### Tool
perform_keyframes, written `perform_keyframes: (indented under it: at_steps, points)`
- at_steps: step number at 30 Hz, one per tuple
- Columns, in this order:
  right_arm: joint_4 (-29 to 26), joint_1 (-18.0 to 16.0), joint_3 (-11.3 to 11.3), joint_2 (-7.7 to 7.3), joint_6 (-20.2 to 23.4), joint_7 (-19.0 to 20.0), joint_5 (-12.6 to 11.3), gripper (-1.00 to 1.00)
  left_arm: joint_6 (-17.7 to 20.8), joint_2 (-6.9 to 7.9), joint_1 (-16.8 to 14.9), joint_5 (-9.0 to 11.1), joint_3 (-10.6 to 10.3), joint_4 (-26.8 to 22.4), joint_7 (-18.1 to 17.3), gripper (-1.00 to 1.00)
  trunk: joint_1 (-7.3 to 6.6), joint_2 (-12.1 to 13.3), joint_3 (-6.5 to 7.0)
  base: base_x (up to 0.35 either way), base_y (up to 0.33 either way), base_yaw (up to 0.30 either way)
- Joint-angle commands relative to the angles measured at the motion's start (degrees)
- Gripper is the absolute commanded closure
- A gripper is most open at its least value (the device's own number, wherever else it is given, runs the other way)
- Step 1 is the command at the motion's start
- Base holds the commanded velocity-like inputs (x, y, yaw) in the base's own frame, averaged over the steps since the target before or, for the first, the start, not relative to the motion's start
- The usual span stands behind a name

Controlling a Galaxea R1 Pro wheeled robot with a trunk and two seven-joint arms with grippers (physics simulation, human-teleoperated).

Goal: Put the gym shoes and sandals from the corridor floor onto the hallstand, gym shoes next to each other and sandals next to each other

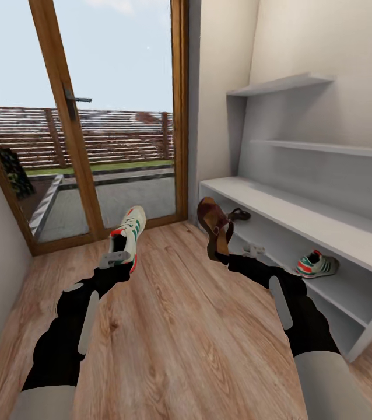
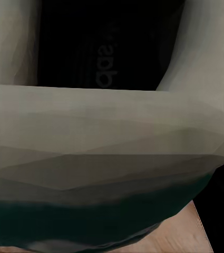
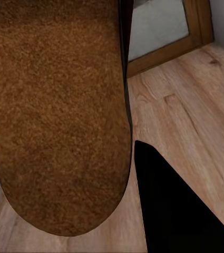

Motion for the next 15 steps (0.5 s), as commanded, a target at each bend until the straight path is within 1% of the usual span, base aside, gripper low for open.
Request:
perform_keyframes:
  at_steps: [1, 11, 15]
  points:
    - [0.0, -0.1, -0.2, 0.07, 0.5, 0.0, -0.5, 1.00, 0.3, -0.05, 0.0, 0.0, 0.2, -0.1, -0.4, 1.00, -0.01, 0.0, -0.06, 0.020, 0.030, -0.264]
    - [-0.1, -0.1, -0.2, 0.07, 0.5, 0.0, -0.5, 1.00, 0.3, -0.05, 0.0, 0.0, 0.2, -0.1, -0.4, 1.00, -0.01, 0.0, -0.06, 0.003, 0.007, -0.264]
    - [-0.1, -0.1, -0.2, 0.07, 0.5, 0.0, -0.5, 1.00, 0.3, -0.05, 0.0, 0.0, 0.2, -0.1, -0.4, 1.00, -0.01, 0.0, -0.06, 0.004, 0.111, -0.264]
